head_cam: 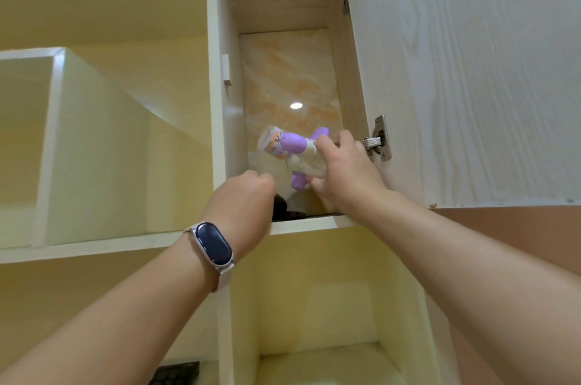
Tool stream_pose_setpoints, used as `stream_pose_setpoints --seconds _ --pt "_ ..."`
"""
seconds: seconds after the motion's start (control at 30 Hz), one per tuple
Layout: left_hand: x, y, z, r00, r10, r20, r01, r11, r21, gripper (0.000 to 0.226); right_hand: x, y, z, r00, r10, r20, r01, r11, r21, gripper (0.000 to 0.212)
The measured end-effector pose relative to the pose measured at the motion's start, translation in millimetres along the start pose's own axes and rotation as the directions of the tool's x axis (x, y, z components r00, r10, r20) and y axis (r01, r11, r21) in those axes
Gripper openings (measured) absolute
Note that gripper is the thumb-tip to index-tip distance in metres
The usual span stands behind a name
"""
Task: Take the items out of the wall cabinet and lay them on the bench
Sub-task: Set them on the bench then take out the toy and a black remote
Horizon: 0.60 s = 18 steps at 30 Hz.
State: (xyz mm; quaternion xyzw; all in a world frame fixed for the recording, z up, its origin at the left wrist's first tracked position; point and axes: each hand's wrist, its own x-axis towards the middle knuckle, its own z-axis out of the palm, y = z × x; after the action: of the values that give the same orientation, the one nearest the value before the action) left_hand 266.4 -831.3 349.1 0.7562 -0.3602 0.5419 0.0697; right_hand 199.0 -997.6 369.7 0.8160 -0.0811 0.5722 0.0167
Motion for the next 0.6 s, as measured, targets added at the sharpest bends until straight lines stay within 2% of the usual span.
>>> stream_pose_setpoints --seconds 0.13,0.33,0.47,0.6 --pt "-25.7 -2.2 -3.7 0.991 -0.008 -0.136 -0.012 0.99 -0.142 0.018 -14.3 -6.4 -4.9 0.99 -0.043 -0.135 0.053 0.996 0.071 0.052" --pt "-44.5 -7.8 -23.8 0.975 -0.114 -0.192 0.064 0.967 -0.248 0.024 -38.0 -13.4 -22.0 0.962 -0.029 -0.273 0.089 0.974 0.21 0.052" --pt "-52.8 -11.0 -28.1 0.962 -0.23 -0.145 0.169 0.924 -0.343 0.027 -55.3 -16.3 -31.5 0.954 -0.029 -0.3 0.111 0.959 0.26 0.049" --pt "-53.4 -9.2 -27.6 0.932 -0.333 -0.142 0.242 0.865 -0.439 0.018 -73.4 -16.6 -40.0 0.95 -0.007 -0.313 0.107 0.947 0.303 0.048"
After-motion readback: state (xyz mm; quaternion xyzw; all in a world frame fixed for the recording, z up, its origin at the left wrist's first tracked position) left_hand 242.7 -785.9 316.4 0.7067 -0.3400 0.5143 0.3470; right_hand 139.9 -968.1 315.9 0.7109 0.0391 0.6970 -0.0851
